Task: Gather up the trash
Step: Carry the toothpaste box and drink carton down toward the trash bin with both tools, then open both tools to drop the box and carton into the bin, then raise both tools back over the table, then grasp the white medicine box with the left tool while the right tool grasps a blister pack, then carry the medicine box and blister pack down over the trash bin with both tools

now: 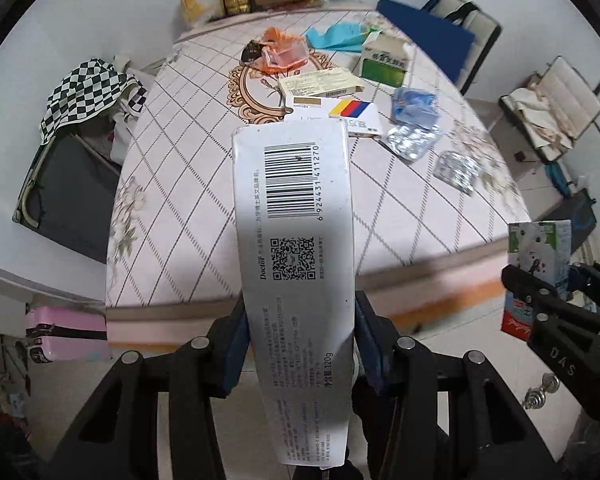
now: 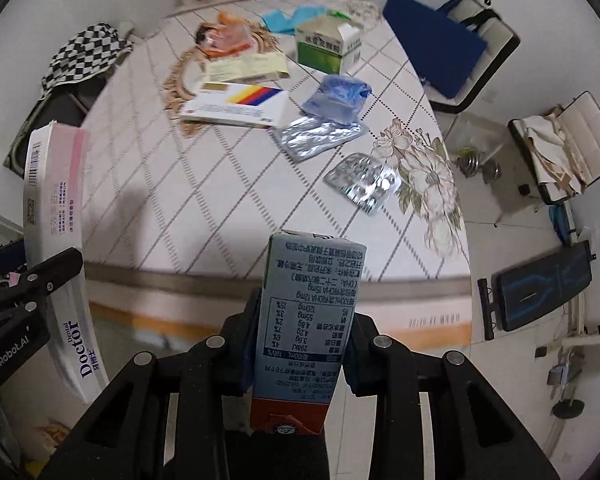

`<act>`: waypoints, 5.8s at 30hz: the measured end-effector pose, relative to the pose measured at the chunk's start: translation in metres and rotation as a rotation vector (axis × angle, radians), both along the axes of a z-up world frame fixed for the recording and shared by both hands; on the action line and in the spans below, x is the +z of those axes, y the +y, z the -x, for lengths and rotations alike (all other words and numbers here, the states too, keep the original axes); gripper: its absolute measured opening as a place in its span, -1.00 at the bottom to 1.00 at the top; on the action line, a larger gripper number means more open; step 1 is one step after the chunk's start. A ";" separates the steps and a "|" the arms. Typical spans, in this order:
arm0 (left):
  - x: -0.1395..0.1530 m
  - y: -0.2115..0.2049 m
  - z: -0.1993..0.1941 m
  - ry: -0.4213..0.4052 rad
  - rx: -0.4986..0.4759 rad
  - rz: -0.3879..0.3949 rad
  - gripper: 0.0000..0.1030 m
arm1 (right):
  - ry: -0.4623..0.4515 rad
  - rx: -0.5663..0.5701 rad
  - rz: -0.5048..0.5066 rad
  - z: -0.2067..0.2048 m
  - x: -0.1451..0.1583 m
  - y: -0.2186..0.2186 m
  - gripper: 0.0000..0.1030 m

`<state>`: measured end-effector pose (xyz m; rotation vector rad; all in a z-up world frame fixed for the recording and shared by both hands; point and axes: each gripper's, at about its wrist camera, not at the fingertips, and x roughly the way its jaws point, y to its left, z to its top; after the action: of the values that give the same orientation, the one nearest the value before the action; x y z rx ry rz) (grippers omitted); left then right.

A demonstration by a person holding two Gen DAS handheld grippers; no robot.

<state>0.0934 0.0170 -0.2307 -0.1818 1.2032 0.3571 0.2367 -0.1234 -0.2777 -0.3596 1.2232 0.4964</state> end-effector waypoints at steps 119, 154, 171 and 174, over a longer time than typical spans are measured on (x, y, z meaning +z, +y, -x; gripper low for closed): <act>-0.147 0.111 -0.255 0.214 0.623 0.419 0.86 | 0.327 -0.075 0.147 -0.233 -0.114 0.010 0.25; -0.175 0.116 -0.207 0.342 0.398 0.266 0.68 | 0.358 -0.168 0.182 -0.227 -0.124 0.012 0.28; -0.154 0.084 -0.193 0.313 0.317 0.179 0.41 | 0.303 -0.156 0.200 -0.217 -0.128 0.018 0.16; -0.139 0.072 -0.193 0.296 0.278 0.145 0.41 | 0.311 -0.160 0.180 -0.217 -0.124 0.014 0.15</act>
<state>0.2859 0.0888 -0.3698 -0.4363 1.5021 0.5534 0.4540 -0.1092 -0.4013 -0.3415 1.5910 0.3118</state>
